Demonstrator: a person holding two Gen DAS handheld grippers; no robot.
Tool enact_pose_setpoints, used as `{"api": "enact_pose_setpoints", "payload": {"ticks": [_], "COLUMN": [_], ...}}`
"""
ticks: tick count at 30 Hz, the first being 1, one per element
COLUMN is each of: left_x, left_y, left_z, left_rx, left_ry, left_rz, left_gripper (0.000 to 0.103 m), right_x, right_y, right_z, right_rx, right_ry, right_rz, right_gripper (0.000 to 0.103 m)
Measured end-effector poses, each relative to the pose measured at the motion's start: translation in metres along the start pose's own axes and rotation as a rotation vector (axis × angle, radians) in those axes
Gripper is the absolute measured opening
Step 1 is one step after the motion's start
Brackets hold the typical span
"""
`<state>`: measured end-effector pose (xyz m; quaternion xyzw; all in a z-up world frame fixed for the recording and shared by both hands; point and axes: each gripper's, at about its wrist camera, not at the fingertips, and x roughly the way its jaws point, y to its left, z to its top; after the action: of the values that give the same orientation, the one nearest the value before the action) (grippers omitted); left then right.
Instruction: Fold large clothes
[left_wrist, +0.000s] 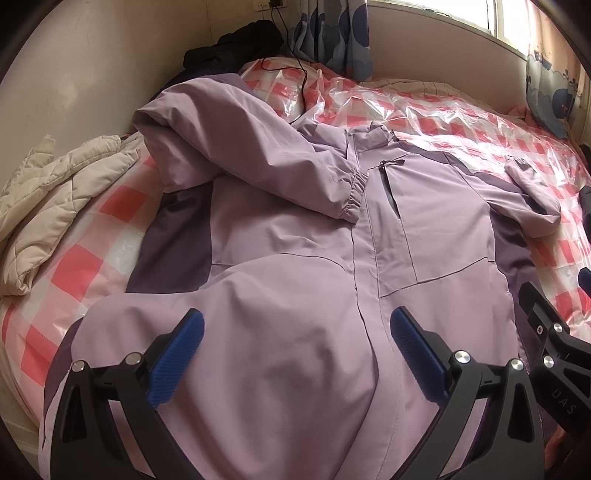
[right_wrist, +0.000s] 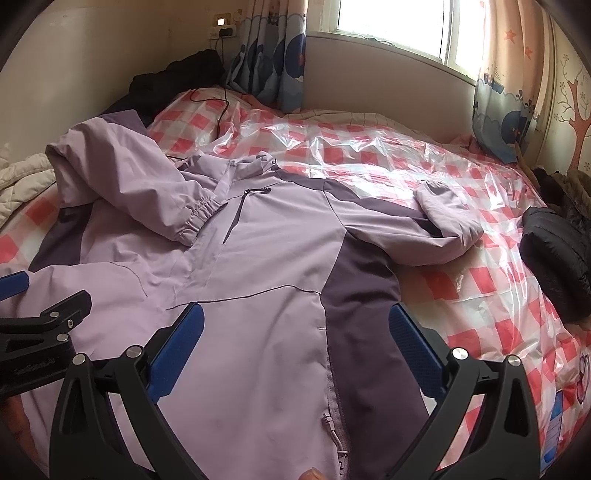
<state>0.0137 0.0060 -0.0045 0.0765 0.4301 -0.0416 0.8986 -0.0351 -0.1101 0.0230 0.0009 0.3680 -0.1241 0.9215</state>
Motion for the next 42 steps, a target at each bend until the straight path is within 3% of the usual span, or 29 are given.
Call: {"api": "enact_pose_setpoints", "payload": {"ticks": [20, 42], "left_x": [0.001, 0.000], "left_y": [-0.012, -0.011], "left_z": [-0.003, -0.003], "left_rx": [0.077, 0.073], "left_ry": [0.003, 0.006], "left_rz": [0.044, 0.043], "left_gripper": [0.097, 0.097], "right_x": [0.007, 0.009], "right_y": [0.002, 0.004], "right_z": [-0.003, -0.004], "right_rx": [-0.003, -0.007], "right_ry": [0.031, 0.040], "right_rz": [0.014, 0.018], "right_gripper": [0.097, 0.097]}}
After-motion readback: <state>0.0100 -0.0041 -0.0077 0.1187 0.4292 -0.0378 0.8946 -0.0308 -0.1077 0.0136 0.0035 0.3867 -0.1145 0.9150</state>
